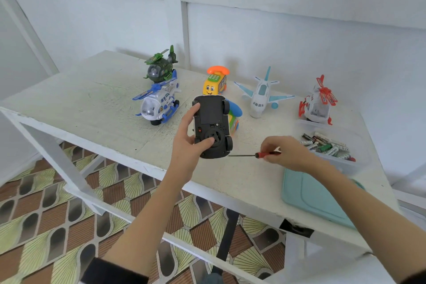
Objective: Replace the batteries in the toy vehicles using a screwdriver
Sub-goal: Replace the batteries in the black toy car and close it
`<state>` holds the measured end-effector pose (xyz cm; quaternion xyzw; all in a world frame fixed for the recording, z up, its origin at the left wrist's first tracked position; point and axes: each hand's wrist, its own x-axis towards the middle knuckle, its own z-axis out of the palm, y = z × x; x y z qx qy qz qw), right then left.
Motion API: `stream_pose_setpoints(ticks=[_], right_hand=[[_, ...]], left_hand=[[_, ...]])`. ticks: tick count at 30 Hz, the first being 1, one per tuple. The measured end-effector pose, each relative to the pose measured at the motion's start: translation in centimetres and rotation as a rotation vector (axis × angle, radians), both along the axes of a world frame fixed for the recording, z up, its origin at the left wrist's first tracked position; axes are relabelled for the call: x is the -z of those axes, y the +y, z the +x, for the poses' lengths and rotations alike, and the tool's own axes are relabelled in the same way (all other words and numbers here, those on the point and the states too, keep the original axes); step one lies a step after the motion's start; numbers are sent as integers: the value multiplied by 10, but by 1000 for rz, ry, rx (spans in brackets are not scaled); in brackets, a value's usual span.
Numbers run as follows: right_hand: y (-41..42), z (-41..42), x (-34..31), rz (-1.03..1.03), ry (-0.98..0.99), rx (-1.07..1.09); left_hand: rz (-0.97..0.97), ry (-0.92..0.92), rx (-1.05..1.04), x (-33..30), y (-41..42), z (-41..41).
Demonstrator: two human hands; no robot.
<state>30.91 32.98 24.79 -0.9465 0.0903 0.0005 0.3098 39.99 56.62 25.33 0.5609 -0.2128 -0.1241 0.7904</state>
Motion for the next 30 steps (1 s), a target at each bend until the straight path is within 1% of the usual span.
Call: stream_pose_setpoints(ticks=[2,3,6,7,10,11,12,15,19,23,30], right_hand=[[0,-4,-16,286,10,-19],[0,-6,-23,356,21,-39],[6,-4,-37,369,-6,-68],[8,-3,-41,407,-26,-65],[20,0,-52,613,-88,-47],[24,2,-55,648,-111,-42],[28,3,-58,654,-135,-39],[39,8,-61,581,-213,11],[47,15,-63,577,-313,111],[48,20,-64,529,-321,159],[50,19,-67,481,-306,157]], left_hand=[[-21,-5,-18,-4,4,4],[-27,-5,-26,-5,5,6],[-31,-10,-40,-9,10,11],[-31,-10,-43,-10,11,12],[-24,-16,-56,-10,12,15],[-23,-17,-57,-10,12,15],[-22,-18,-58,-11,12,14],[-14,-11,-64,-10,12,12],[-4,-6,-65,-8,13,12],[19,-20,-69,-8,14,10],[27,-31,-69,-10,13,9]])
